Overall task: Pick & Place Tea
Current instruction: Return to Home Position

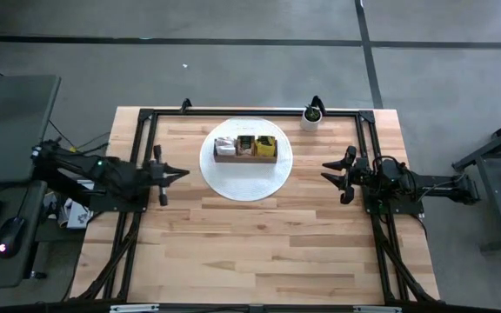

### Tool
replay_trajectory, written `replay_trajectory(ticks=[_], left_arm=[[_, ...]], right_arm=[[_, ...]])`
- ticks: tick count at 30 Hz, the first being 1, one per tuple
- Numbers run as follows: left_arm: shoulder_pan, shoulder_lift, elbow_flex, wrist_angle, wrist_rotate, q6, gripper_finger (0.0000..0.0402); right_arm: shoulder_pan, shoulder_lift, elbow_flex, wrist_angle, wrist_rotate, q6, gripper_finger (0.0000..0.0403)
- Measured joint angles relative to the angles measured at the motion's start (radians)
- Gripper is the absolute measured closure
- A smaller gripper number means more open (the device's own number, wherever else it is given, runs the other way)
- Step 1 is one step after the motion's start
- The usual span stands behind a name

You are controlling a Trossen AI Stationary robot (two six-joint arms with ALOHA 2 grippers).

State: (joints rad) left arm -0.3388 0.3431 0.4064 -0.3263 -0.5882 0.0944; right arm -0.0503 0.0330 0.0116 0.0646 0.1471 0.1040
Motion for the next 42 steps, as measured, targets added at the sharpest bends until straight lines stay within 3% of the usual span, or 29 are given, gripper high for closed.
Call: replay_trajectory(ticks=[4,8,16,23,30,36,42], left_arm=[[0.021,-0.215,-0.081,0.047,0.112,0.096,0.0401],[0.038,-0.344,-0.128,0.035,0.183,0.151,0.0401],[0.038,-0.337,-0.173,-0.003,0.242,0.172,0.0401],[0.038,-0.336,-0.228,0.058,0.253,0.180,0.0401],[0.038,-0.336,-0.297,0.162,0.278,0.137,0.0401],[0.038,-0.337,-0.380,0.358,0.405,0.160,0.0401],[0.038,-0.333,-0.391,0.368,0.417,0.190,0.0401]], right_arm=[[0.000,0.000,0.000,0.000,0.000,0.000,0.0250],[0.000,0.000,0.000,0.000,0.000,0.000,0.0250],[0.000,0.001,0.000,-0.001,0.000,0.000,0.0250],[0.000,0.001,0.000,-0.001,0.001,0.000,0.0250],[0.000,0.000,0.000,-0.001,0.000,0.000,0.0250],[0.000,0.000,0.000,-0.001,0.000,0.000,0.0250],[0.000,0.000,0.000,-0.001,0.000,0.000,0.0250]])
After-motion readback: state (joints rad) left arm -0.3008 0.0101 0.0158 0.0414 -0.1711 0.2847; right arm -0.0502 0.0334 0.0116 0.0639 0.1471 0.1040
